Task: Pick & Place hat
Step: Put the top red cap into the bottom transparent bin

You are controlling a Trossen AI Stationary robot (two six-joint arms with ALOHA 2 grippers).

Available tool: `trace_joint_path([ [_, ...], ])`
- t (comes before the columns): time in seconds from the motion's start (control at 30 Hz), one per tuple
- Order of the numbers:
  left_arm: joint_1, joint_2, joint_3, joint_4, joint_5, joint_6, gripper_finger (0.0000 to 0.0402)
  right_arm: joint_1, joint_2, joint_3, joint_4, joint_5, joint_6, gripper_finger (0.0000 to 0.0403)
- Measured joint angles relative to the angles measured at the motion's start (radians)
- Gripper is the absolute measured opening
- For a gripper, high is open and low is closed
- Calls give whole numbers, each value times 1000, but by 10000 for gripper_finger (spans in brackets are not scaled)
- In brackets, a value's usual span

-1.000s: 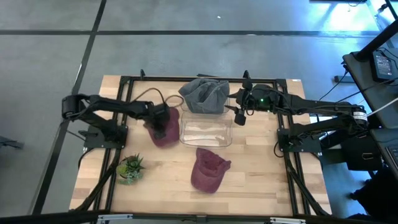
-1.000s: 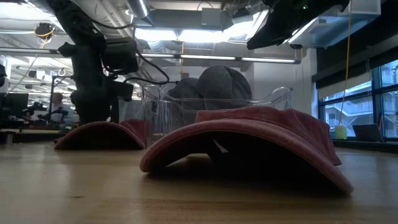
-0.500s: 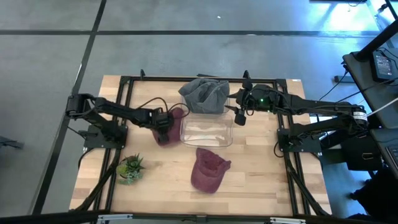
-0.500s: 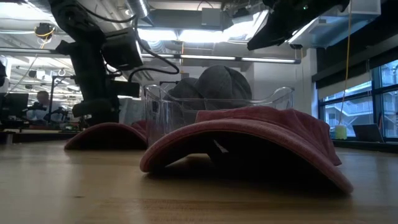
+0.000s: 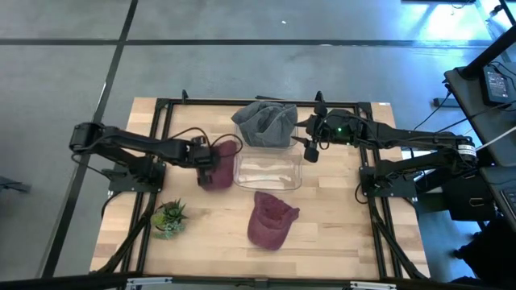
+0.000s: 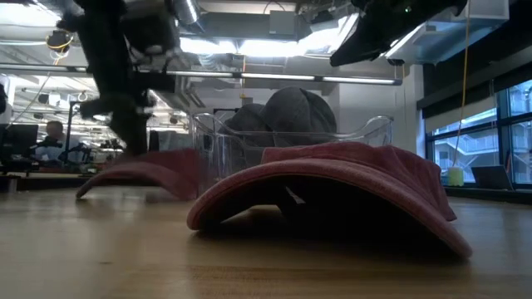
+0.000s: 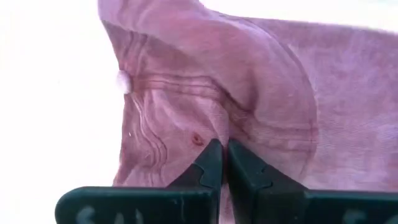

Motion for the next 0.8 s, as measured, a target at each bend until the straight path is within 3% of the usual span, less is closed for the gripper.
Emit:
trace_joint_path([
  [0.23,-73,-83,127,-162,-156,-1,7,0,4,0,84,-1,0,206],
  [0.4,-135,-100,202,-217,-278,17,6,0,19,0,146,-63,-1,206],
  [0.7,-254,-99,310,-224,-534,189,5,0,80,60,224,-210,136,206],
  [0.8,-285,-100,334,-159,-590,292,5,0,126,116,224,-267,147,206],
])
